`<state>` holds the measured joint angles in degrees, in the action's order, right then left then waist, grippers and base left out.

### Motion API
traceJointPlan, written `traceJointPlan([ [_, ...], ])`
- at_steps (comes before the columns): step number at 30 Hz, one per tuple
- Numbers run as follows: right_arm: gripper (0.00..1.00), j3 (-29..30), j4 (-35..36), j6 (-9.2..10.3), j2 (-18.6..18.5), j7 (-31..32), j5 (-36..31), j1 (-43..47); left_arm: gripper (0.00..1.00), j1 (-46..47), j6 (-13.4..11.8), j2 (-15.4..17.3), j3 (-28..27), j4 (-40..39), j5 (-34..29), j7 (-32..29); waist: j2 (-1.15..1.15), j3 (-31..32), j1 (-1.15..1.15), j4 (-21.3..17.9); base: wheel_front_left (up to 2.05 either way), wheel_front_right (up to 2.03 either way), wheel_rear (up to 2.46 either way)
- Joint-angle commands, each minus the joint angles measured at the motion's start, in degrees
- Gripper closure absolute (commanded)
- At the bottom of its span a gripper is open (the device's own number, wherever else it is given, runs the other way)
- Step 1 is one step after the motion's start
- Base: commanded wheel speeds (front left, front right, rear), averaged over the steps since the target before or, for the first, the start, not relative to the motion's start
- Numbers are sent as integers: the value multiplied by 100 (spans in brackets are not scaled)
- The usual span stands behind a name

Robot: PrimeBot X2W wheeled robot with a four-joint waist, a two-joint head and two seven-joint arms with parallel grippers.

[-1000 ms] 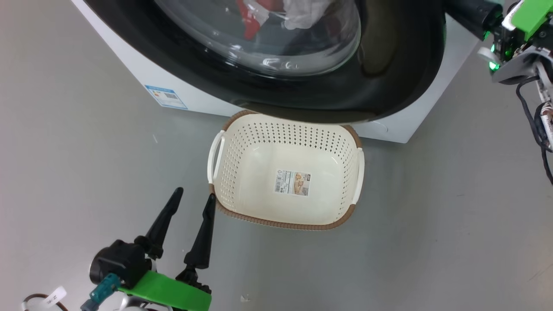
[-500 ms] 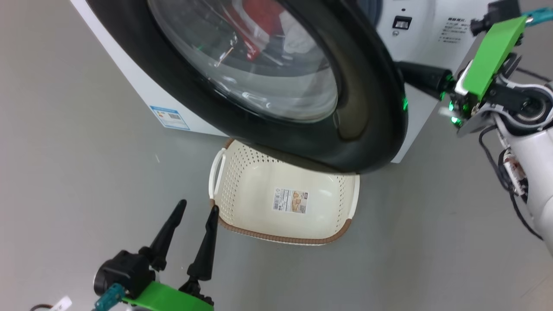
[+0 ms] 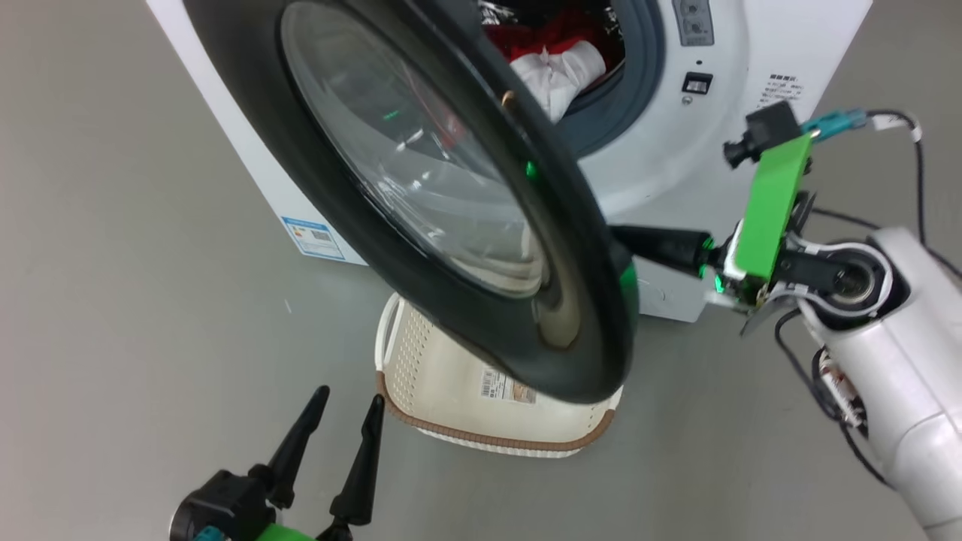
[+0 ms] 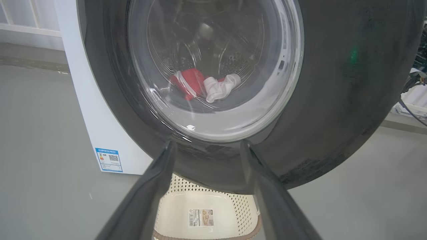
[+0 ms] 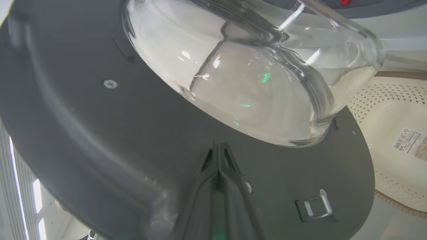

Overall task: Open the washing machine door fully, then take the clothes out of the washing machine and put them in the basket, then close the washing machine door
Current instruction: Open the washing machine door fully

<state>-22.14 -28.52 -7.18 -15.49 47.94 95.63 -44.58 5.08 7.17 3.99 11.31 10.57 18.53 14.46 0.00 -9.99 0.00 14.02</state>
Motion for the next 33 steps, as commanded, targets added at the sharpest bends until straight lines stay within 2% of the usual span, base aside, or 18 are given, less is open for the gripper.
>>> traceJointPlan([
  [1, 100, -112, 259, -31, 126, 69, -55, 179, 0, -29, 32, 31, -171, -131, -68, 54, 0, 87, 0, 63, 0, 0, 0],
  [15, 100, -290, 1189, -31, 399, 59, -138, 1147, 0, -290, 32, -5, -350, -151, -135, 54, 0, 384, 0, 400, 0, 0, 0],
  [33, 100, -376, 1523, -31, 820, -88, -315, 1655, 0, -414, 32, 16, -574, -69, -214, 54, 0, 600, 0, 1020, 0, 0, 0],
])
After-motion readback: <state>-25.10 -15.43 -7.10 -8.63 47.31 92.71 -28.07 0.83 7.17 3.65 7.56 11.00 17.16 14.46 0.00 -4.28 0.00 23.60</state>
